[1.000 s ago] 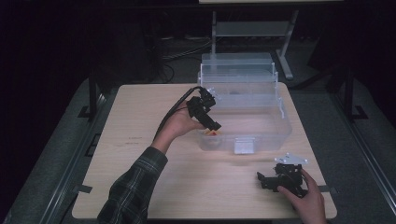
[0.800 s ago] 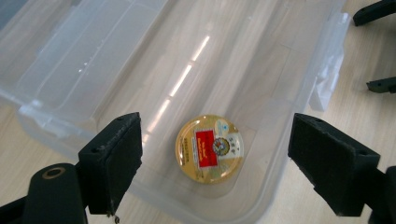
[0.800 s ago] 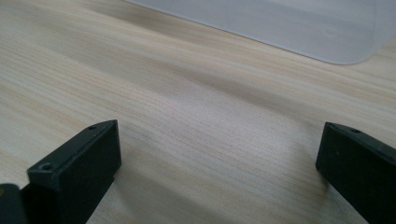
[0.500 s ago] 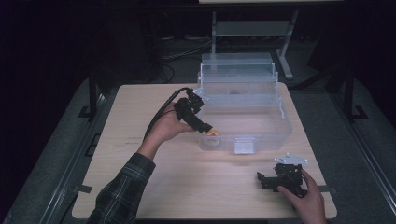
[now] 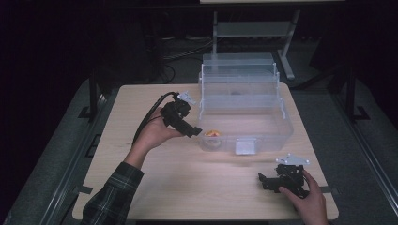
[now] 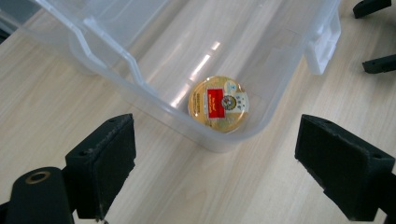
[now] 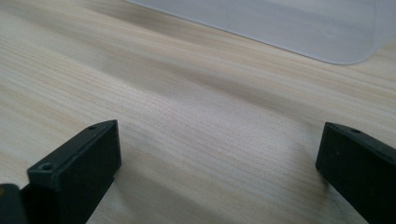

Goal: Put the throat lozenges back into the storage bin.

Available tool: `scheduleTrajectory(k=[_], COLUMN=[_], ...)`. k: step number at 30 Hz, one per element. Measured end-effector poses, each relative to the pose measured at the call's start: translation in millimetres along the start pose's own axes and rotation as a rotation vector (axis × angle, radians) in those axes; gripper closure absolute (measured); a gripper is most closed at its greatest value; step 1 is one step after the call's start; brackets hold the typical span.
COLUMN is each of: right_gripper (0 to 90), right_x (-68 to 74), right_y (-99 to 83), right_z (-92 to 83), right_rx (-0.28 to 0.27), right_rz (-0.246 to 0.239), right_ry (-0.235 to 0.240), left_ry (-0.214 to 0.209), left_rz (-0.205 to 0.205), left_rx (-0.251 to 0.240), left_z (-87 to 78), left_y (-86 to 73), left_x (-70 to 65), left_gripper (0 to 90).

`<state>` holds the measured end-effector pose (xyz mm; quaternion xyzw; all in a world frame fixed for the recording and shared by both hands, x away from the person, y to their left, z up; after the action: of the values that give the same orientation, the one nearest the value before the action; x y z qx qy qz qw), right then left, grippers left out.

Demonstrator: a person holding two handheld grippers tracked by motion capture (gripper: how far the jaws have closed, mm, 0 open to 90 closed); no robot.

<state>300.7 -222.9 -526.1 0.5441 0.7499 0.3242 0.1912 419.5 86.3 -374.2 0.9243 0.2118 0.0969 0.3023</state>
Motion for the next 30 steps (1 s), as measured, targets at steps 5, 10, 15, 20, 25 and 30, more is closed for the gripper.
scheduleTrajectory(k=[5, 10, 15, 20, 25, 30], right_gripper=[0.0, 0.0, 0.0, 0.0, 0.0, 0.0], right_x=[-0.2, -0.3, -0.4, -0.3, -0.2, -0.3], right_y=[-0.1, -0.1, -0.1, -0.1, -0.1, -0.1], right_z=[0.1, 0.1, 0.1, 0.1, 0.0, 0.0], right_rx=[0.000, 0.000, 0.000, 0.000, 0.001, 0.001], right_rz=[-0.002, -0.004, -0.005, -0.004, -0.003, -0.006], right_ry=[0.000, 0.000, 0.000, 0.000, -0.001, 0.000], left_ry=[0.010, 0.024, 0.026, 0.041, 0.053, 0.063], left_rz=[-0.017, -0.040, -0.044, -0.067, -0.079, -0.087], left_rx=[-0.015, -0.035, -0.035, -0.048, -0.048, -0.038], left_z=[-5.9, -13.1, -18.6, -22.8, -24.3, -21.9], left_y=[-14.7, -28.8, -45.4, -63.4, -79.9, -95.0], left_x=[-2.7, -4.9, -8.5, -9.2, -11.5, -17.3], left_gripper=[11.8, 12.0, 12.2, 12.1, 11.7, 11.4])
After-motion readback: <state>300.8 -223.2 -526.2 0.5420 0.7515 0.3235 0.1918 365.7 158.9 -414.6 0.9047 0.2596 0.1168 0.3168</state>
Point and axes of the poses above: each handheld gripper's, and its own axes: z roughly forward along the jaws, y roughly out of its top, x roughly to its left, the point moved 6 cm from there along z, roughly forward along the jaws, and after that the axes turned 3 degrees about z, right-handed, at the moved point
